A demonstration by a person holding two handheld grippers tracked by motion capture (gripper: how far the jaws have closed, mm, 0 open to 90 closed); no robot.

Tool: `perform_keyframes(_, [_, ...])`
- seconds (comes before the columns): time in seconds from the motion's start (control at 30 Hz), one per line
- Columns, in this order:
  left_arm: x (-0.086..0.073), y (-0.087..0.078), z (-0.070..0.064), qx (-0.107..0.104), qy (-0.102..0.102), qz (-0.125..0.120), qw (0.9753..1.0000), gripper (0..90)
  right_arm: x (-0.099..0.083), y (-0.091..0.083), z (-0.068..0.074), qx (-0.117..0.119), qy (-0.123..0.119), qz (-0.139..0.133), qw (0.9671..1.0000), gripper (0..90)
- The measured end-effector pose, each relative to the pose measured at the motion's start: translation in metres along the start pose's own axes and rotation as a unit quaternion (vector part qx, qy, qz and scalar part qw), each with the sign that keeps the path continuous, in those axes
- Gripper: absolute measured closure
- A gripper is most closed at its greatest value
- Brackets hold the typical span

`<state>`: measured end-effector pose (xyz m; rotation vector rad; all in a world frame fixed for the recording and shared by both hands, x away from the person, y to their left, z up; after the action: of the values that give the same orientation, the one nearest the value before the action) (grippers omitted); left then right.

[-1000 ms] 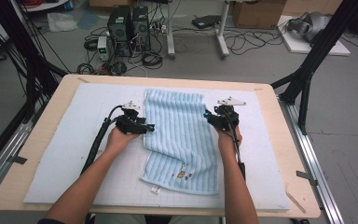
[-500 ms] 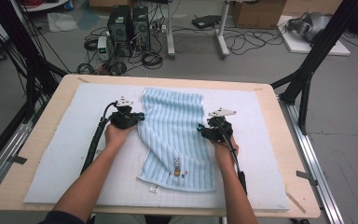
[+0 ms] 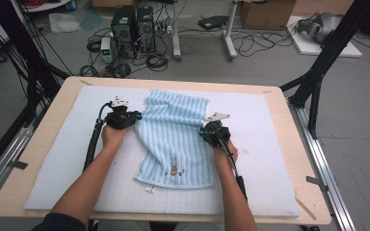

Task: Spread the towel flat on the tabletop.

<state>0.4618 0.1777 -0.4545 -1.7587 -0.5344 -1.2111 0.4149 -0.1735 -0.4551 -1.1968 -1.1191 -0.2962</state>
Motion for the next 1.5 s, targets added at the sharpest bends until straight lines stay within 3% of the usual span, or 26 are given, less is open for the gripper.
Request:
perform_keyframes(0.03, [0.000,0.000,0.000,0.000,0.000,0.000,1.0000,65.9,0.000,0.000,0.000,0.000,0.000,0.000,1.0000,86.4])
perform_keyframes(0.07, [0.000,-0.001,0.002,0.001,-0.013,-0.004,0.9999,61.2,-0.001,0.000,-0.004,-0.019,0.005,-0.002,0.9998,86.2])
perform_keyframes(0.1, [0.000,-0.001,0.002,0.001,-0.013,-0.004,0.9999,57.7,-0.001,0.000,-0.004,-0.019,0.005,-0.002,0.9998,86.2])
perform_keyframes(0.13, [0.000,-0.001,0.004,-0.001,-0.018,-0.006,0.9998,54.8,-0.002,-0.001,-0.008,-0.035,0.012,-0.002,0.9993,86.1])
perform_keyframes(0.3, [-0.001,-0.004,0.005,-0.028,-0.037,-0.011,0.9989,46.0,-0.003,-0.003,-0.013,-0.063,0.023,0.000,0.9978,82.9])
perform_keyframes(0.43, [-0.004,-0.011,0.001,-0.046,-0.032,-0.016,0.9983,45.2,-0.001,-0.008,-0.013,-0.062,0.026,-0.005,0.9977,76.7])
perform_keyframes(0.53, [-0.006,-0.018,-0.003,-0.061,-0.028,-0.011,0.9977,43.6,0.004,-0.021,-0.010,-0.049,0.036,-0.022,0.9979,61.6])
perform_keyframes(0.57, [-0.006,-0.020,-0.005,-0.066,-0.025,-0.006,0.9975,43.6,0.004,-0.021,-0.010,-0.049,0.036,-0.022,0.9979,61.6])
perform_keyframes(0.6, [-0.006,-0.023,-0.007,-0.070,-0.022,-0.005,0.9973,43.0,0.006,-0.029,-0.007,-0.050,0.036,-0.024,0.9978,54.0])
perform_keyframes(0.63, [-0.006,-0.030,-0.011,-0.068,-0.011,-0.017,0.9974,43.5,0.007,-0.033,-0.005,-0.053,0.037,-0.023,0.9976,50.8])
perform_keyframes(0.73, [-0.008,-0.038,-0.014,-0.072,-0.008,-0.020,0.9972,43.5,0.007,-0.042,-0.002,-0.054,0.030,-0.030,0.9976,46.1])
perform_keyframes(0.8, [-0.012,-0.045,-0.017,-0.079,-0.009,-0.021,0.9966,43.0,0.003,-0.052,0.000,-0.060,0.025,-0.044,0.9969,42.8])
perform_keyframes(0.87, [-0.018,-0.053,-0.020,-0.084,-0.014,-0.023,0.9961,42.0,-0.005,-0.062,-0.003,-0.050,0.040,-0.047,0.9968,40.3])
perform_keyframes(0.9, [-0.021,-0.059,-0.024,-0.092,-0.011,-0.019,0.9956,40.9,-0.013,-0.073,-0.003,-0.046,0.040,-0.053,0.9968,37.6])
perform_keyframes(1.07, [-0.029,-0.073,-0.033,-0.096,-0.007,-0.025,0.9951,33.3,-0.033,-0.093,0.004,-0.028,0.040,-0.058,0.9971,26.4])
perform_keyframes(1.17, [-0.036,-0.083,-0.039,-0.092,-0.008,-0.030,0.9953,27.9,-0.042,-0.100,0.007,-0.026,0.042,-0.063,0.9968,21.8])
perform_keyframes(1.23, [-0.040,-0.088,-0.042,-0.102,-0.007,-0.027,0.9944,24.1,-0.055,-0.109,0.012,-0.021,0.051,-0.071,0.9959,18.1])
perform_keyframes(1.47, [-0.053,-0.096,-0.055,-0.106,0.001,-0.009,0.9943,21.2,-0.071,-0.120,0.021,-0.013,0.053,-0.075,0.9957,15.0])
perform_keyframes(1.5, [-0.054,-0.099,-0.059,-0.125,0.000,-0.004,0.9921,22.4,-0.072,-0.121,0.022,-0.012,0.055,-0.073,0.9957,15.0])
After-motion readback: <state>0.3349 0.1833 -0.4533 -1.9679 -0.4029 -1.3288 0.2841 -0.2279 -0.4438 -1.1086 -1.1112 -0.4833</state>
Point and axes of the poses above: each handheld gripper's, and its own axes: y roughly forward along the jaws, x roughly out of its top, z roughly to its left, the point moved 1 cm from there along y, roughly forward along the jaws, and after that the axes turned 5 degrees about -z, right-handed, at the moved point
